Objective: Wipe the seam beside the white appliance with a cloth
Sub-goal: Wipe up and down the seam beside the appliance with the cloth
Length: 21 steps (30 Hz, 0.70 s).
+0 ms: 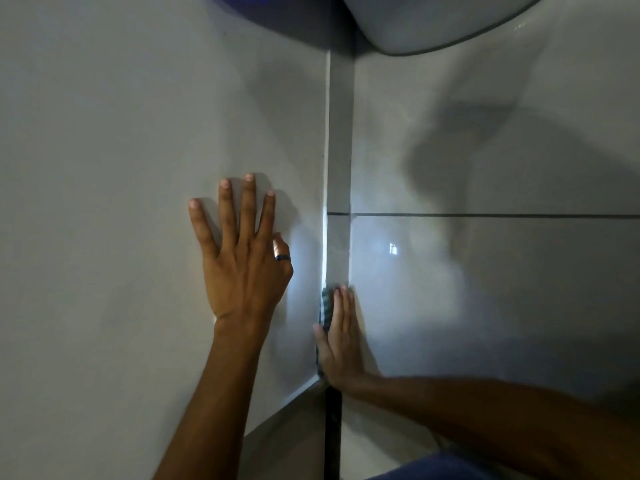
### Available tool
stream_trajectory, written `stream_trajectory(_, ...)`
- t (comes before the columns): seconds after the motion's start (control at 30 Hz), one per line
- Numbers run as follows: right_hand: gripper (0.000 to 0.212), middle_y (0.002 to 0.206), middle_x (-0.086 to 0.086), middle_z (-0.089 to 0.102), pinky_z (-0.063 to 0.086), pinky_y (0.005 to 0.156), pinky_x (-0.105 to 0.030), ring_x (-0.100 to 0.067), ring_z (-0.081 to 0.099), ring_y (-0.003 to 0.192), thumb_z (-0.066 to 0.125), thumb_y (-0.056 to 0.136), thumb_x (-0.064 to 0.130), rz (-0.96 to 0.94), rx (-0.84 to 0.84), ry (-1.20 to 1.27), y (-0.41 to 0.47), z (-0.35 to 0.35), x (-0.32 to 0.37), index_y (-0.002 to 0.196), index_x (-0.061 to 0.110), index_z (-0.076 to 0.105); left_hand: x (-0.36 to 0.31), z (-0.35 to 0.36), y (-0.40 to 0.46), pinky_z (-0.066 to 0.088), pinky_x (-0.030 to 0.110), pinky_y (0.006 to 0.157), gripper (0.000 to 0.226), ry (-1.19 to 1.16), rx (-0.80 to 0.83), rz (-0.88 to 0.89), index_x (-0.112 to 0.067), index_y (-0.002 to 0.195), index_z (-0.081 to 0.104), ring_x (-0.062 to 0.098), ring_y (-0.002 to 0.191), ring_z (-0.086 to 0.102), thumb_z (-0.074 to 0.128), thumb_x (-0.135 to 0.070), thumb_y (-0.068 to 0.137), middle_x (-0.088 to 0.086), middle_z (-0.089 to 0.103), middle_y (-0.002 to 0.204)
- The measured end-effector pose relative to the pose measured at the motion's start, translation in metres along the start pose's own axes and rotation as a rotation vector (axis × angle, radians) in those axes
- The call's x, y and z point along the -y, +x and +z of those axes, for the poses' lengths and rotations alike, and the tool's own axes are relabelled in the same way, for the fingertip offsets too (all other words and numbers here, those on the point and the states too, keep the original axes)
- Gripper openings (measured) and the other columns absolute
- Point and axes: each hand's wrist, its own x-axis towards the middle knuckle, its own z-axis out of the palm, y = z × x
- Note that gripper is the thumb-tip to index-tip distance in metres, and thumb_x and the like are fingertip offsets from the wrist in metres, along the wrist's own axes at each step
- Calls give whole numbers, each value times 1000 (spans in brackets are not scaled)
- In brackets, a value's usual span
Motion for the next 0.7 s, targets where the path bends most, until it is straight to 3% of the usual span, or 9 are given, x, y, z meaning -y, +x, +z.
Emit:
stream_trajectory(0.1,71,176,6,9,24,131,-51,-13,12,163,37,103,48,-23,-113,95,51,-10,21,165,33,6,0,-2,-1,-24,59,127,72,-33,-6,2,-26,172,23,35,167,2,41,-43,104,8,6,182)
stream_trajectory(0.2,66,171,-11,28,26,130,-50,-28,25,160,38,103,41,-189,-163,99,139,-44,48,161,13,27,1,-2,-1,-21,60,127,70,-56,-6,4,-25,171,28,36,168,4,44,-41,104,9,8,181)
stream_trajectory(0.27,66,170,-15,29,23,131,-48,-31,25,160,36,103,41,-260,-151,96,196,-68,65,160,8,29,1,-3,0,-22,60,127,71,-56,11,0,-25,171,27,36,168,2,44,-43,104,9,7,181)
stream_trajectory(0.4,67,172,-12,25,21,132,-49,-30,20,161,34,105,41,-212,-159,106,271,-100,107,162,11,21,0,-10,2,-23,59,128,72,-71,49,-18,-24,170,28,35,168,1,47,-42,104,10,8,181)
stream_trajectory(0.5,68,174,-9,19,17,133,-48,-25,14,163,30,106,44,-190,-138,103,277,-104,113,164,13,15,0,-18,4,-26,56,127,71,-106,84,-23,-25,170,30,34,168,1,48,-42,104,9,8,181)
stream_trajectory(0.6,74,175,-5,15,12,134,-43,-22,11,164,22,101,53,-142,-80,80,228,-87,91,165,16,13,1,-21,12,-27,53,127,69,-136,100,-26,-26,168,34,33,168,1,49,-44,103,8,9,181)
stream_trajectory(0.7,76,175,-1,10,12,134,-42,-22,7,164,30,100,53,-200,0,62,164,-69,52,164,14,15,3,-24,27,-26,49,128,68,-181,93,-32,-25,165,40,32,168,2,50,-46,102,8,10,181)
